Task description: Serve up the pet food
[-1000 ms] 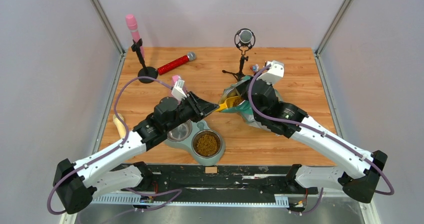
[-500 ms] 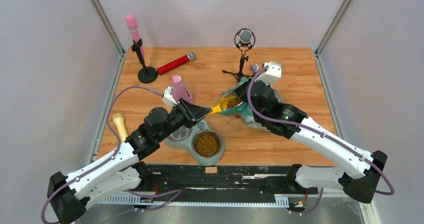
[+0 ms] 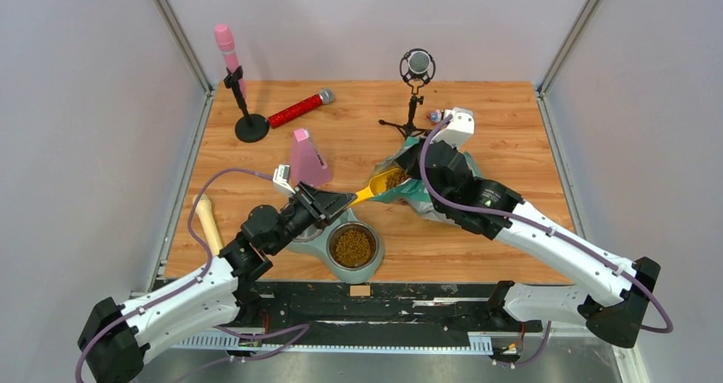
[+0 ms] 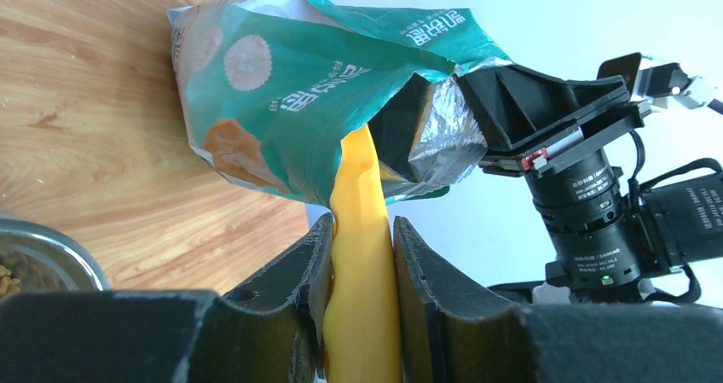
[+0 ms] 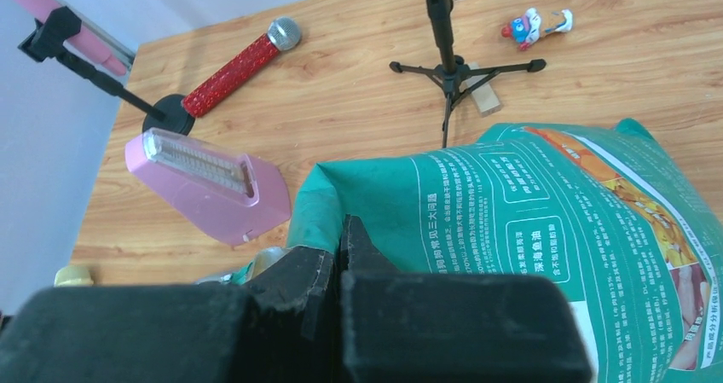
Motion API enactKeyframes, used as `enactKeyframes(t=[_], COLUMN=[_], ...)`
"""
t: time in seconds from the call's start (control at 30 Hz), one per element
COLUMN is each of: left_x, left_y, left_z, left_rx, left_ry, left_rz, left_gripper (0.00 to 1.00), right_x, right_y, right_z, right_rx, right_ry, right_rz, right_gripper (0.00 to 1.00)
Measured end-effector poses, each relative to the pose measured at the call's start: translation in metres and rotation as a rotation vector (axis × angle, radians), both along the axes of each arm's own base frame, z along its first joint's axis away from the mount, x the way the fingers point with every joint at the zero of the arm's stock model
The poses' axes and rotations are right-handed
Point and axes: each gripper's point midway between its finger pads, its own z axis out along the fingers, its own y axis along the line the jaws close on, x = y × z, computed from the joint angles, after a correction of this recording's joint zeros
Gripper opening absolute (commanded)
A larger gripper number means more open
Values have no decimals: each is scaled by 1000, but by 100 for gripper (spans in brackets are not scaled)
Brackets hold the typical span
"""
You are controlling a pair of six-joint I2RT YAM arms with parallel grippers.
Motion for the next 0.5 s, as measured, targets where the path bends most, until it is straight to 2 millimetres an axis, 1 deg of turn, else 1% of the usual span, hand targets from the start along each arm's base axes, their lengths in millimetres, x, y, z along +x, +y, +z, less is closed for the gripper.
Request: enactKeyframes(t=[0.1,0.27,0.37,0.5], left_x=[-2,0,4,12], left_y=[3,2,-3,-13], left_z=[-4,-2,0,0], left_rx=[-36,-49,-67,-91], left_ry=[2,-5,-11,-16], left_rz=[4,5,6,-3], left_gripper=[0,0,0,0], right_x=[-2,-2,0,4], right_y=[4,4,2,-6], right_z=[-2,-1,2,6], right_rx=[-1,-8,-10,-14], right_ry=[7,4,-8,-24], right_rz=[22,27,18,-11], right_gripper=[0,0,0,0])
